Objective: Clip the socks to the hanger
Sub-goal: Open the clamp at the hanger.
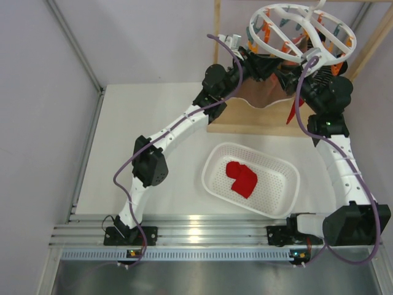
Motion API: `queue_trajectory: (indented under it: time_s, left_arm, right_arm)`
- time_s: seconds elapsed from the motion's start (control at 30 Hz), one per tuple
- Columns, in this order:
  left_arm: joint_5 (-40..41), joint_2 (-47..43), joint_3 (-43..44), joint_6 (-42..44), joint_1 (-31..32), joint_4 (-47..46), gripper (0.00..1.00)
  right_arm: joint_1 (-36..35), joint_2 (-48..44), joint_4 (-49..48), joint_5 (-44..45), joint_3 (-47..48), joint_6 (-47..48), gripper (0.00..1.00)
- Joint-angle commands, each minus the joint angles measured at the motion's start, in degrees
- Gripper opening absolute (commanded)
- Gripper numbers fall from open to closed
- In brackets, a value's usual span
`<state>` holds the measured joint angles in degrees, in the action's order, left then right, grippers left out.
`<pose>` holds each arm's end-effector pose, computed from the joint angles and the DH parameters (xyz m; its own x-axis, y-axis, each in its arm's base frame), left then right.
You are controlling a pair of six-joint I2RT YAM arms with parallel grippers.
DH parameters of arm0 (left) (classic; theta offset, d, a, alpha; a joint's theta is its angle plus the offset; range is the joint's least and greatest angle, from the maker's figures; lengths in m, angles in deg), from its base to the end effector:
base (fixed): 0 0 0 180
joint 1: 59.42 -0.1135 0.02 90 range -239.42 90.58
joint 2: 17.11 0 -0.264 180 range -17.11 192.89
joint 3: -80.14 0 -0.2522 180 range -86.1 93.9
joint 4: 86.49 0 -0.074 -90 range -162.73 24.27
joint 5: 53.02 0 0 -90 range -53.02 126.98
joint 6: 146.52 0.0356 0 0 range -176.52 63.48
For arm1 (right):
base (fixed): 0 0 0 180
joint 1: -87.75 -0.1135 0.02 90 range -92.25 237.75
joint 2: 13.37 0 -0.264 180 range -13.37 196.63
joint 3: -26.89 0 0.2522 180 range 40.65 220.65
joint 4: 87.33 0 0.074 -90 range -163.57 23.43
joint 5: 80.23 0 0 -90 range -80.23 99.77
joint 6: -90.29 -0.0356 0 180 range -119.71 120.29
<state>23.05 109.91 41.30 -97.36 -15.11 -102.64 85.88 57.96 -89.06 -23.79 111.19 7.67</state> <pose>0.3641 -0.3674 0.4406 -0.2676 -0.6258 -0.7327 0.8615 0.1852 -0.4728 0.2807 0.0289 0.4465 0.3237 -0.0965 -0.9412 -0.5244 0.8097 -0.2634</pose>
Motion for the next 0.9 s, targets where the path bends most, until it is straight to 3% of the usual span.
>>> queue_trajectory:
  time_s: [0.0,0.13,0.27,0.3,0.4,0.47,0.5,0.63,0.8,0.87]
  left_arm:
    - [1.54,-1.34,2.77,-0.65,0.07,-1.91,0.52]
    - [1.54,-1.16,3.12,-0.64,0.16,-1.91,0.41]
    - [1.37,-1.16,3.04,-0.73,0.16,-1.82,0.21]
    - [1.28,-1.08,3.21,-0.65,0.16,-1.82,0.18]
    - [1.28,-1.16,3.13,-0.64,0.16,-1.99,0.09]
    - [1.19,-1.07,3.21,-0.64,0.07,-1.99,0.06]
    - [1.10,-0.99,3.13,-0.64,0.07,-1.99,0.03]
    - [1.10,-0.90,3.04,-0.56,0.07,-2.08,0.00]
    - [0.84,-0.63,3.12,-1.08,0.07,-2.34,0.00]
    - [0.66,-0.46,3.12,-1.26,0.07,-2.43,0.00]
  right_arm:
    - [-1.12,-2.16,-3.41,-1.24,0.21,1.41,0.00]
    - [-1.12,-2.60,-2.80,-1.42,-0.14,2.20,0.00]
    - [-1.12,-2.78,-1.74,-1.60,-0.23,2.64,0.00]
    - [-1.12,-2.86,-1.31,-1.42,-0.14,2.73,0.05]
    - [-1.12,-3.30,1.68,-0.36,-0.14,2.29,0.36]
    - [-1.12,-4.27,4.58,0.07,-0.58,2.82,0.47]
    - [-1.03,-4.79,5.63,0.51,-1.10,2.82,0.57]
    - [-0.51,-7.77,14.49,1.40,-1.81,3.61,0.68]
    - [1.43,-11.82,22.33,-3.61,-4.79,2.91,0.77]
    - [3.53,-12.79,27.25,-7.02,-5.33,3.17,0.90]
